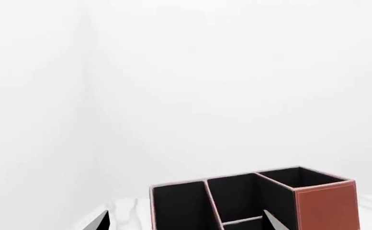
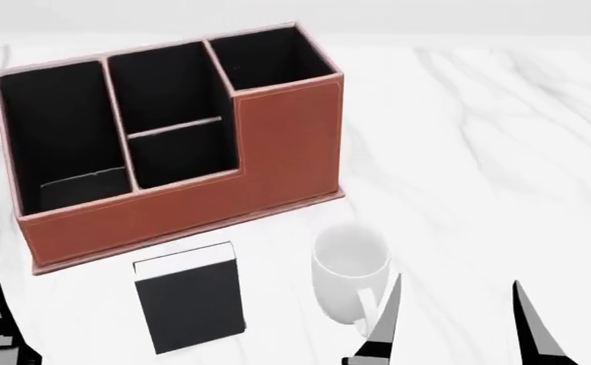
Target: Pick up the book and place it in the front compartment of the caddy.
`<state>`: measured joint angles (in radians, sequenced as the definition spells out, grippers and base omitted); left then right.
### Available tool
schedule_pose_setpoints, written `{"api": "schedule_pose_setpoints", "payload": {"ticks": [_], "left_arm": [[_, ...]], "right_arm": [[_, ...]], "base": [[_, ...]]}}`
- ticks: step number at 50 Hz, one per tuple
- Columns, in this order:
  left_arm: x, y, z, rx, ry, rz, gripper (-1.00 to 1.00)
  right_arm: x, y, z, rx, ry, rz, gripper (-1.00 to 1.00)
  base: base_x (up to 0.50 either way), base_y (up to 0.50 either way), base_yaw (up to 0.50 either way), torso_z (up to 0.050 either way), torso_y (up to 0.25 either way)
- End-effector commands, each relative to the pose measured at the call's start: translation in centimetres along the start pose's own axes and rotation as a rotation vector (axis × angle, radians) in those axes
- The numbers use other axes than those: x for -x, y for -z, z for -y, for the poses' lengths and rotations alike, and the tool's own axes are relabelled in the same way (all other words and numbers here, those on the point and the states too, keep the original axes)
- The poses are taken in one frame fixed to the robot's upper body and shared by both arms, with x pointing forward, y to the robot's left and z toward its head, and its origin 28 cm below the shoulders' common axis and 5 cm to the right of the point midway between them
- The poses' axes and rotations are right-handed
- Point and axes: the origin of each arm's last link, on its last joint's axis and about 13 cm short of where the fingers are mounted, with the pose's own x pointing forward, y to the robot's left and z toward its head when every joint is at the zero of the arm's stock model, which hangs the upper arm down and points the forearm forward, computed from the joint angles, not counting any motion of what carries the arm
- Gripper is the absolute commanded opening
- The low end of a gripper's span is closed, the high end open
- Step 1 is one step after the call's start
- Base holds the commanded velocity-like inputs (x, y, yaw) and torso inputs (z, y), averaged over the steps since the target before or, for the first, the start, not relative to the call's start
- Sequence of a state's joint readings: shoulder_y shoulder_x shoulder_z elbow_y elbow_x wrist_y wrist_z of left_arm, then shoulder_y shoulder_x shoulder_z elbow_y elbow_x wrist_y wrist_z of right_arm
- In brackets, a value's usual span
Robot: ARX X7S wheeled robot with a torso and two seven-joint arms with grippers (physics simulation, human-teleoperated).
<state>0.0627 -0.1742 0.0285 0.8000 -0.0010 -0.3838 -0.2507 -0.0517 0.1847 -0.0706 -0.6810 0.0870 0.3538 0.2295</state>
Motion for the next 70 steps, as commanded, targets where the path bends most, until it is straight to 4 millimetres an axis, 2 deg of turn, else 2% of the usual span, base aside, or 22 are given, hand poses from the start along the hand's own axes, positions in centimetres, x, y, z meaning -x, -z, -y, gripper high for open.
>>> {"api": "schedule_pose_setpoints", "payload": {"ticks": [1, 42, 53, 55, 64, 70], "left_arm": [[-0.15, 0.18, -0.23, 0.023, 0.009, -0.012, 1.00], [-0.08, 0.03, -0.13, 0.035, 0.015, -0.017, 1.00], [-0.13, -0.07, -0.12, 0.038, 0.014, -0.024, 1.00], [-0.13, -0.06, -0.13, 0.039, 0.013, -0.025, 1.00], [-0.12, 0.01, -0.12, 0.039, 0.014, -0.028, 1.00], [-0.24, -0.01, -0.20, 0.063, -0.016, -0.050, 1.00]], "right_arm": [[0.04, -0.35, 0.18, -0.008, -0.001, 0.021, 1.00], [0.05, -0.48, 0.17, -0.008, 0.002, 0.020, 1.00], [0.02, -0.46, 0.07, 0.000, -0.014, 0.015, 1.00], [-0.02, -0.50, -0.03, 0.044, -0.019, 0.011, 1.00], [0.05, -0.62, 0.07, 0.004, -0.010, 0.022, 1.00], [0.11, -0.58, 0.27, -0.029, 0.010, 0.030, 1.00]], "base": [[0.50, 0.00, 0.00, 0.000, 0.000], [0.50, 0.00, 0.00, 0.000, 0.001], [0.00, 0.03, 0.00, 0.000, 0.001], [0.00, 0.50, 0.00, 0.000, 0.000], [0.00, 0.50, 0.00, 0.000, 0.000], [0.00, 0.00, 0.00, 0.000, 0.000]]}}
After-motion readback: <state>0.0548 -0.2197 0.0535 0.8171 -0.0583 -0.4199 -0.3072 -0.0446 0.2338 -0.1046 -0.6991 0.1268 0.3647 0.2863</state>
